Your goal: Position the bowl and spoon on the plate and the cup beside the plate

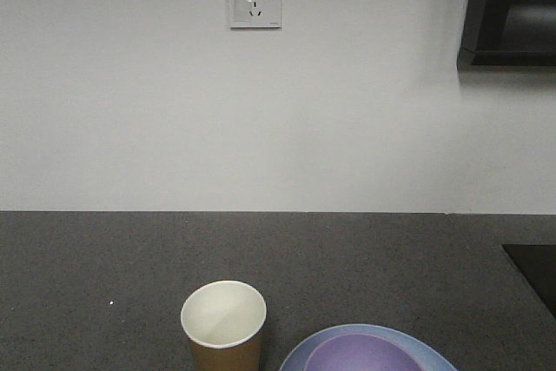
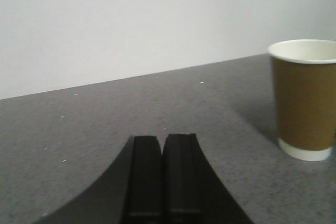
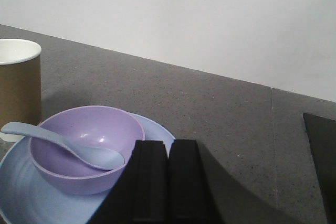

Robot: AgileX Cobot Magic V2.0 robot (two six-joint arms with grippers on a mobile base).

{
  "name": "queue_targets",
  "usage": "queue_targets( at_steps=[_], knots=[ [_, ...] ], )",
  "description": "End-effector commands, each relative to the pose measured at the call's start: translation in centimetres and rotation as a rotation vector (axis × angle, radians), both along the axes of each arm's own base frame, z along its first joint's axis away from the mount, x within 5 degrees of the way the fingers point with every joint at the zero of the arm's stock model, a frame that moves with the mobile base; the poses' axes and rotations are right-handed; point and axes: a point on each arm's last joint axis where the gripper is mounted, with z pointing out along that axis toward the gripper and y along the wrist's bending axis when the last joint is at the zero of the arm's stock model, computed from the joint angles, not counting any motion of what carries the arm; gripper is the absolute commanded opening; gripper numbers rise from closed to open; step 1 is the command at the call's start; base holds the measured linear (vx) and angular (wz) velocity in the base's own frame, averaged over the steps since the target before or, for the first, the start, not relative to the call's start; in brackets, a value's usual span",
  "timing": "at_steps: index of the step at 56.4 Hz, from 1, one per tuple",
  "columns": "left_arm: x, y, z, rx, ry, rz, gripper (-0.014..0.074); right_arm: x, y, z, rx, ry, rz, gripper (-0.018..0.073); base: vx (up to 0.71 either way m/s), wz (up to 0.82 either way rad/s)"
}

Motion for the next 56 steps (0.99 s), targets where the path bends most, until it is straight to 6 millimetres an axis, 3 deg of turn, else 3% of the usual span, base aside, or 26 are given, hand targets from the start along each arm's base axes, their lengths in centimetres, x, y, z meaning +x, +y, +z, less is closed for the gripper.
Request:
queue_targets(
  at_steps=[1, 11, 56],
  knots=[
    [-0.62, 0.51, 0.23, -0.035, -0.141, 0.062, -0.0006, 0.11, -0.15, 1.61, 0.023, -0.100, -0.019, -0.0008, 0.00, 0.00],
    [-1.60, 0.95, -0.31, -0.023, -0.140, 0.113, -0.0006, 0.11, -0.15, 1.61, 0.023, -0.100, -0.019, -0.0008, 0.00, 0.00],
    [-1.53, 0.94, -0.30, -0.013, -0.140, 0.113, -0.0006, 0.09, -0.15, 1.62, 0.024, -0.100, -0.019, -0.0008, 0.00, 0.00]
  ],
)
